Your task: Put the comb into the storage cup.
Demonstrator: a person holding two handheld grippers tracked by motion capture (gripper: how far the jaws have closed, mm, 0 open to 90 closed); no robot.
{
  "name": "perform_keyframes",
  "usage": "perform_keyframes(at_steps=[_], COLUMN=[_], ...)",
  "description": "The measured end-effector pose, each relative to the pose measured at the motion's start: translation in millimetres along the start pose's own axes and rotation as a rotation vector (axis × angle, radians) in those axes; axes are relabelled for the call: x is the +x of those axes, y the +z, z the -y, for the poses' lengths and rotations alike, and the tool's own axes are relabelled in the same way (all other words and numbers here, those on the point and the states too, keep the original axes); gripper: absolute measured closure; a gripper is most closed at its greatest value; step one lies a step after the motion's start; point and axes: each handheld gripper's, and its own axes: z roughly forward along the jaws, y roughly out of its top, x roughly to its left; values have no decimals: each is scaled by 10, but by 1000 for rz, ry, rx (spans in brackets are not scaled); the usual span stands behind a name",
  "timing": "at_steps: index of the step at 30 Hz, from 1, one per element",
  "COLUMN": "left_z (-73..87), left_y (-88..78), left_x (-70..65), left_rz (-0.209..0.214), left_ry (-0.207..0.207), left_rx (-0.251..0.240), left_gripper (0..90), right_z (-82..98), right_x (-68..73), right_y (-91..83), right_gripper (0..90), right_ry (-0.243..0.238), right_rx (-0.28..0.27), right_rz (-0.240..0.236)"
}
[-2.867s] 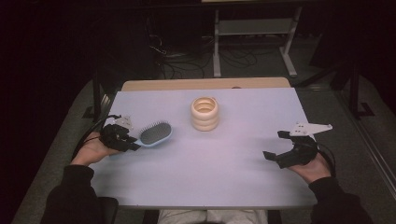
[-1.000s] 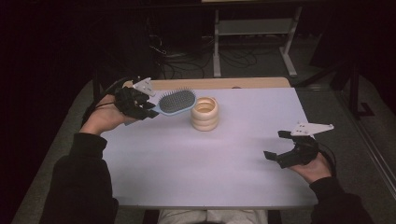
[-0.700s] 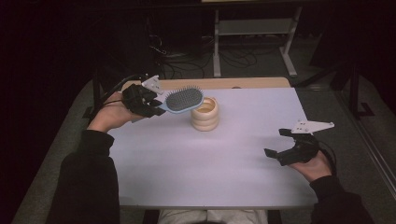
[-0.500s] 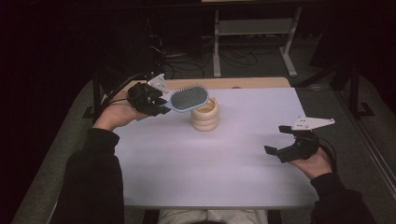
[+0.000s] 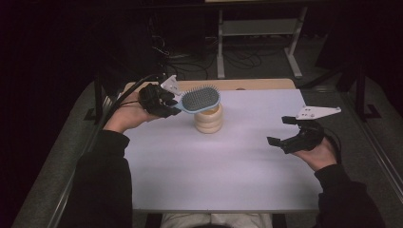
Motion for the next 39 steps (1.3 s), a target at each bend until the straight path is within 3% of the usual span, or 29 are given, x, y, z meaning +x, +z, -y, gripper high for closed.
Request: perform_keyframes(at_steps=[12,27,32,39], left_z=[-71,-17,42,51], left_y=[5,207,278,336], left_x=[-88,-164,-174,-181], left_rz=[-25,-34,-30,-57], left_ry=[20,-8,-21,-43], left_rx=[-28,-96,-118,-155], left_gripper=[702,702,703,703], right_z=[-324,-745,-810,-885], right_x=[34,90,77,91], right_y=[119,447,591,696], right_gripper=[0,0,0,0], right_ry=[-29,-16,11,14], right_rx=[3,7,3,21], right_rz=[-21,-70,-94,-110])
